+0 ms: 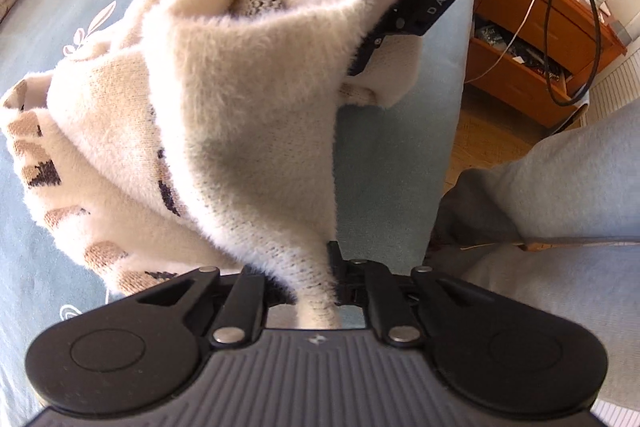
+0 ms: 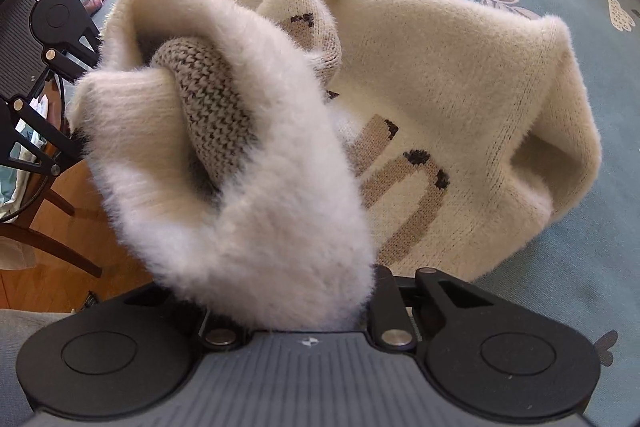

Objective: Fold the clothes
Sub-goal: 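Hold the sweater up with both grippers, letting it hang open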

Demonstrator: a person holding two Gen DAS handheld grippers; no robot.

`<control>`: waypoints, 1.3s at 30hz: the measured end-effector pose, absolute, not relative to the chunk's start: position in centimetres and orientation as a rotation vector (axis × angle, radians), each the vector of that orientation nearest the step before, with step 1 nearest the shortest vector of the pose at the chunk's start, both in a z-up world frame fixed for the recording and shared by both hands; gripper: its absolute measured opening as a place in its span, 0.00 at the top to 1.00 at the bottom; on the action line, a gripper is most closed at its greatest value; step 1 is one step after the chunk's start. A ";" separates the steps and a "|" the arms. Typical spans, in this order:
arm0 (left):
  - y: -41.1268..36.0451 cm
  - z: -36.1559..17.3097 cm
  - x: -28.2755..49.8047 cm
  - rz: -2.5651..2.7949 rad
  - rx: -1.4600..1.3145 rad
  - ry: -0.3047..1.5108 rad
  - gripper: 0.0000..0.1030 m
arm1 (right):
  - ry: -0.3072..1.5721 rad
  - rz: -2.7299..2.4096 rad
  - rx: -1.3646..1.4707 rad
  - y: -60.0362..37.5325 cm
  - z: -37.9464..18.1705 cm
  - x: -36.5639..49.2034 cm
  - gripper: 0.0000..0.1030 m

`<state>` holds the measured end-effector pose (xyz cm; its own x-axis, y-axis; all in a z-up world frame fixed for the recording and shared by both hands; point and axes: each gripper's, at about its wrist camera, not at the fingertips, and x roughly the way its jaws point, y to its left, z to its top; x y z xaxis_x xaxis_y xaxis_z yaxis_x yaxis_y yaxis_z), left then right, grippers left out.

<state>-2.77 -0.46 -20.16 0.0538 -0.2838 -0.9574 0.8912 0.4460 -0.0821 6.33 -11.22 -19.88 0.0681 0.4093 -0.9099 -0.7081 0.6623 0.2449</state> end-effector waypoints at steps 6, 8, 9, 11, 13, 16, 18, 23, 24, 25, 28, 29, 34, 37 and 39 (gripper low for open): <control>-0.6 -15.7 -3.8 -1.052 0.546 1.187 0.93 | 1.267 0.935 -0.367 -11.0 -14.5 5.7 0.81; -0.5 -14.3 -4.0 -1.046 0.527 1.180 0.94 | 1.272 0.938 -0.379 -11.2 -12.6 5.5 0.81; -0.4 -13.5 -4.0 -1.043 0.521 1.170 0.94 | 1.275 0.939 -0.384 -11.3 -11.7 5.4 0.81; -0.1 -11.8 -3.9 -1.035 0.499 1.154 0.94 | 1.280 0.942 -0.396 -11.4 -9.9 5.3 0.81; 0.2 -9.8 -3.7 -1.020 0.467 1.145 0.94 | 1.285 0.945 -0.407 -11.6 -8.0 5.2 0.81; 0.6 -6.3 -3.3 -1.002 0.452 1.102 0.94 | 1.268 0.915 -0.413 -12.3 -4.6 5.0 0.82; 0.7 -3.8 -2.9 -0.971 0.455 1.061 0.94 | 1.243 0.890 -0.422 -12.8 -2.3 5.3 0.82; 0.4 1.3 -1.4 -0.874 0.516 0.957 0.94 | 1.136 0.812 -0.475 -13.8 3.7 6.7 0.82; 0.5 2.2 -1.1 -0.852 0.533 0.935 0.94 | 1.114 0.794 -0.483 -14.0 4.7 7.1 0.82; 0.9 3.2 -0.9 -0.832 0.542 0.920 0.94 | 1.092 0.776 -0.489 -14.2 5.8 7.5 0.82; 1.8 6.0 -0.9 -0.785 0.561 0.882 0.94 | 1.054 0.747 -0.505 -14.6 8.5 8.3 0.83; 1.9 6.7 -1.0 -0.780 0.567 0.873 0.94 | 1.046 0.744 -0.514 -14.7 9.2 8.5 0.83; 4.0 10.8 -0.6 -0.757 0.545 0.856 0.94 | 1.028 0.763 -0.556 -15.1 12.3 8.3 0.83; 3.7 12.0 -0.7 -0.696 0.501 0.837 0.94 | 1.006 0.753 -0.566 -15.5 13.7 8.5 0.84; 3.9 12.9 -0.6 -0.645 0.480 0.817 0.94 | 0.992 0.745 -0.554 -15.9 14.7 8.6 0.84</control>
